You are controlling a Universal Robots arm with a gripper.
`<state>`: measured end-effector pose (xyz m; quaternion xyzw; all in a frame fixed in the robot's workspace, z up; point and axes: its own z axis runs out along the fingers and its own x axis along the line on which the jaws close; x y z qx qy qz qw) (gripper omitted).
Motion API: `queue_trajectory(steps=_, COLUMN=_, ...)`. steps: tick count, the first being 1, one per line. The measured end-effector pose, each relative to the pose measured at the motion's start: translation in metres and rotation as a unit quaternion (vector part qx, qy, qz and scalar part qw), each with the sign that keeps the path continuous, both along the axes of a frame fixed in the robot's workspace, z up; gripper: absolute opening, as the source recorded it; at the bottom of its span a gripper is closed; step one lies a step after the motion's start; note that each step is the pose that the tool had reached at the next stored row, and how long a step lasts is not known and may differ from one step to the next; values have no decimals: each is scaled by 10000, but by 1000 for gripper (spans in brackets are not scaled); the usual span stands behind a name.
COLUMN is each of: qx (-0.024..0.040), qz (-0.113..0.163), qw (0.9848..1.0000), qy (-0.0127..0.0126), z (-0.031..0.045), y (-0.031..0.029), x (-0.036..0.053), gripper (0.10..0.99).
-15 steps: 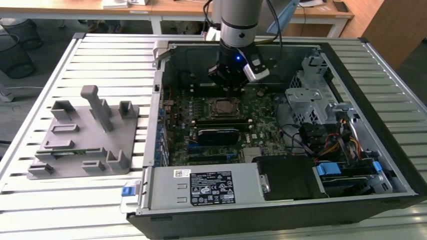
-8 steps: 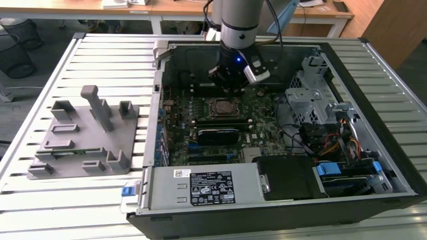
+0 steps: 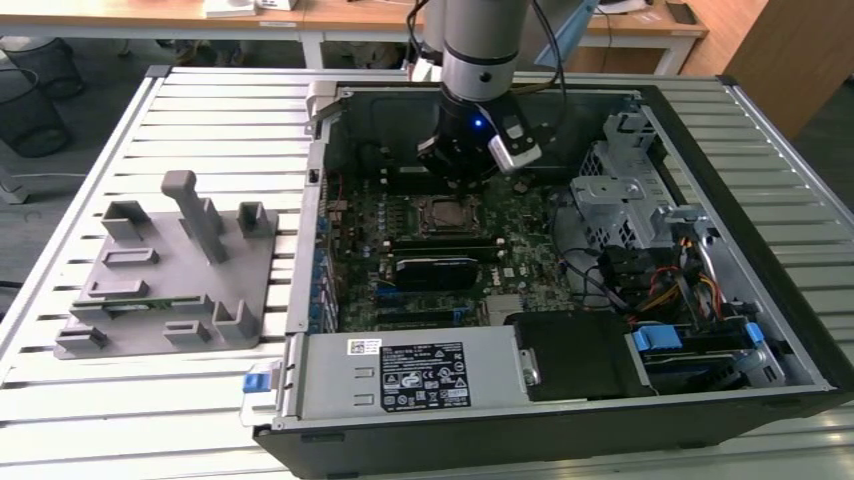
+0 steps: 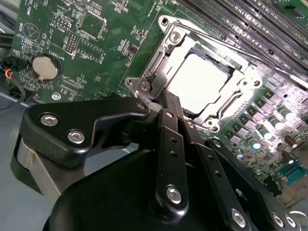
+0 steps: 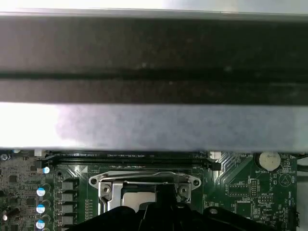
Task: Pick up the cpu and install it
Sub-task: 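Install the second cpu locking lever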
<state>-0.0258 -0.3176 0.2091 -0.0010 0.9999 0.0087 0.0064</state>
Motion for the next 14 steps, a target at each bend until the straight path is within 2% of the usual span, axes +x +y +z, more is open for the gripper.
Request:
queue_trajectory(steps=8, qx=3, qz=0, qw=10000, qy=0, z=126, y=-1, x=0, gripper=106)
queue_trajectory(steps=14, qx=4, qz=0, qw=10000, qy=0, z=129, y=-33, x=0, gripper=106)
